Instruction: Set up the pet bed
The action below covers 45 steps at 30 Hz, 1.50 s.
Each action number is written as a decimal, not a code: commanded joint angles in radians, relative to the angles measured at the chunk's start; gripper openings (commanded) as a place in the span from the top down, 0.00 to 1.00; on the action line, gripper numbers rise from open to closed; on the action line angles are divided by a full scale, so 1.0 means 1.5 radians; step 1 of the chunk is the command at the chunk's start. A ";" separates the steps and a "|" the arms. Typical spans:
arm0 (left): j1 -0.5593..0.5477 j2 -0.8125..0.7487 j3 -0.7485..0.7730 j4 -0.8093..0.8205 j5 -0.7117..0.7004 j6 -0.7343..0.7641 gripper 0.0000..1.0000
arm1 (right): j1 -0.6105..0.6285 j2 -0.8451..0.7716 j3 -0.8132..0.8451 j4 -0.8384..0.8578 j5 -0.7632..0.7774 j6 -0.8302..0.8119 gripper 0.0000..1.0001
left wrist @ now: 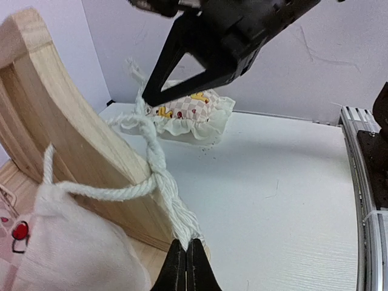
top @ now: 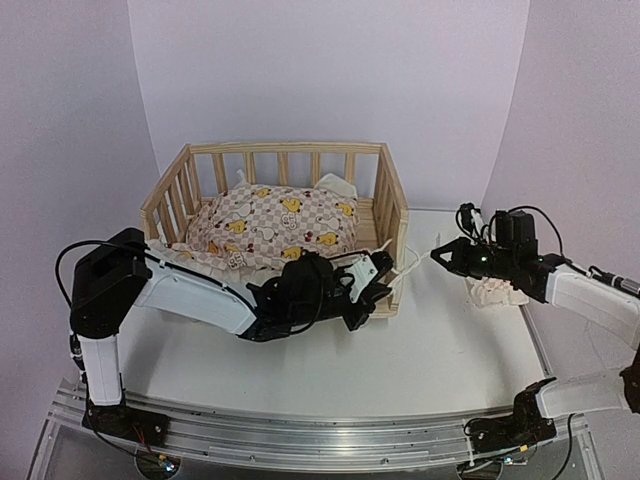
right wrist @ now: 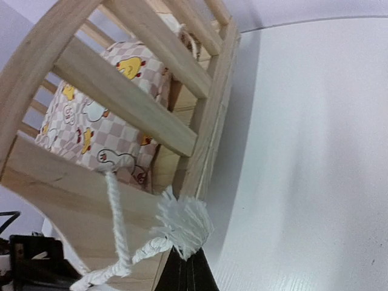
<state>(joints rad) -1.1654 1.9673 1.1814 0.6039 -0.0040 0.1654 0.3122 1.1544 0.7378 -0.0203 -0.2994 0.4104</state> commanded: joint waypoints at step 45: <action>0.040 -0.237 -0.095 -0.287 0.192 0.177 0.95 | -0.037 0.303 0.177 0.071 -0.019 0.065 1.00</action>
<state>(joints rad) -1.1088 1.5834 0.9232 0.1077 0.2670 0.4204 0.2515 1.6494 1.0065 0.0456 -0.3113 0.5056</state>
